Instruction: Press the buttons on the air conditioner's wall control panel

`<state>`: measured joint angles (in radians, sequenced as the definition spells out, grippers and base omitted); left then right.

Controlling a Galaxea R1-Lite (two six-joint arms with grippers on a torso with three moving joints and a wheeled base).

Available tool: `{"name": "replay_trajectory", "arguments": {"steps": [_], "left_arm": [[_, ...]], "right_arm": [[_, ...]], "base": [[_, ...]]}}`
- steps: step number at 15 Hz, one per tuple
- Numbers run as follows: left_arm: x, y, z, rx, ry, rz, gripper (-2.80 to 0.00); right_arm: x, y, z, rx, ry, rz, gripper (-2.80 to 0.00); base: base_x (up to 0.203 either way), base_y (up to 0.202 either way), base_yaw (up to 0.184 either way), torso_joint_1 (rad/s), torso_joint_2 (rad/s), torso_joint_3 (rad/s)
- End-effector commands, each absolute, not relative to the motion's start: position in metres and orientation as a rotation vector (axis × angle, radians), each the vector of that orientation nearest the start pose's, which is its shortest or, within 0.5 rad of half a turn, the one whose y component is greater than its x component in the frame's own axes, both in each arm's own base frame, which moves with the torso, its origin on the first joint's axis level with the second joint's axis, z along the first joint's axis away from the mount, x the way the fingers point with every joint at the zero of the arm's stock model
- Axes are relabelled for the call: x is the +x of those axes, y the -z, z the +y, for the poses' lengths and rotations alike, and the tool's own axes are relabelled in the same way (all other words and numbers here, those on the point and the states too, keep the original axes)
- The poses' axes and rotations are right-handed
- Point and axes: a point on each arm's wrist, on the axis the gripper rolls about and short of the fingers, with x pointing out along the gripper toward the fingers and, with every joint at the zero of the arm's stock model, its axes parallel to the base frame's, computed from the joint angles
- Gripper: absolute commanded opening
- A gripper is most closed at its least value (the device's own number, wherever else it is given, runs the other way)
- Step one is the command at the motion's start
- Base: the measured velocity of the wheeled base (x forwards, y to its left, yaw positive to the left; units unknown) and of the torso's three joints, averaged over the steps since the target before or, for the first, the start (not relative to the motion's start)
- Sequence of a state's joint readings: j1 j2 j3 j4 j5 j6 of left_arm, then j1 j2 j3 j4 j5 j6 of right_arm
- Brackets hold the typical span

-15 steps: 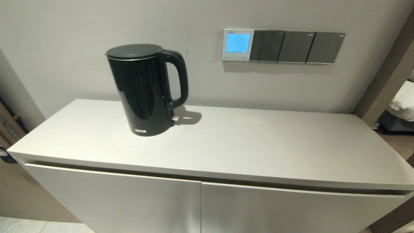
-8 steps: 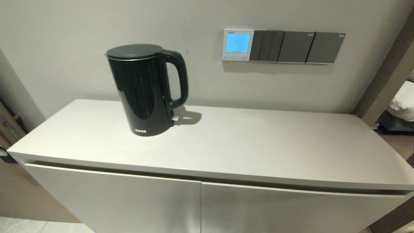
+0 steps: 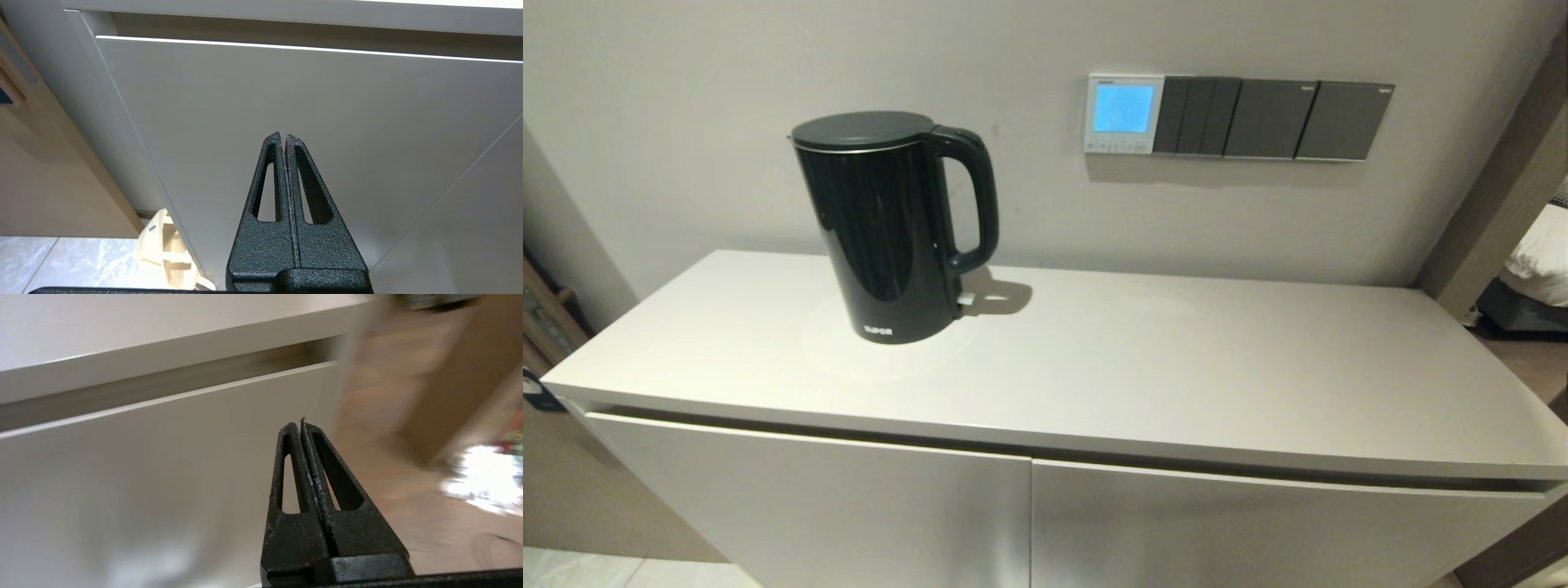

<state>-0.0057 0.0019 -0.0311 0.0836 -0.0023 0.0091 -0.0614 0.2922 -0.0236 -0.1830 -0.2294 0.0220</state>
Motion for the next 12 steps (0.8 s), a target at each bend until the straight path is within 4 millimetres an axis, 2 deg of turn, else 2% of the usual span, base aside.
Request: {"name": "replay_trajectory", "arguments": {"steps": [1,3,8,12], "left_arm": [[-0.025,-0.076,0.000,0.009,0.009,0.054,-2.80],[-0.025,-0.075,0.000,0.009,0.008,0.055,-2.80],[-0.025,-0.075,0.000,0.009,0.008,0.055,-2.80],[-0.025,-0.076,0.000,0.009,0.009,0.054,-2.80]], "right_arm": [[0.002,-0.098,-0.003,0.034,0.185,0.091,-2.80],[0.002,-0.096,0.000,0.046,0.061,0.105,-2.80],[-0.001,-0.093,0.002,0.041,-0.113,0.120,-2.80],[-0.012,-0.090,0.002,0.037,-0.100,0.022,-2.80]], "base": [[0.000,0.000,0.000,0.000,0.00,0.000],[0.000,0.000,0.000,0.000,0.00,0.000],[0.000,0.000,0.000,0.000,0.00,0.000],[0.000,0.000,0.000,0.000,0.00,0.000]]}}
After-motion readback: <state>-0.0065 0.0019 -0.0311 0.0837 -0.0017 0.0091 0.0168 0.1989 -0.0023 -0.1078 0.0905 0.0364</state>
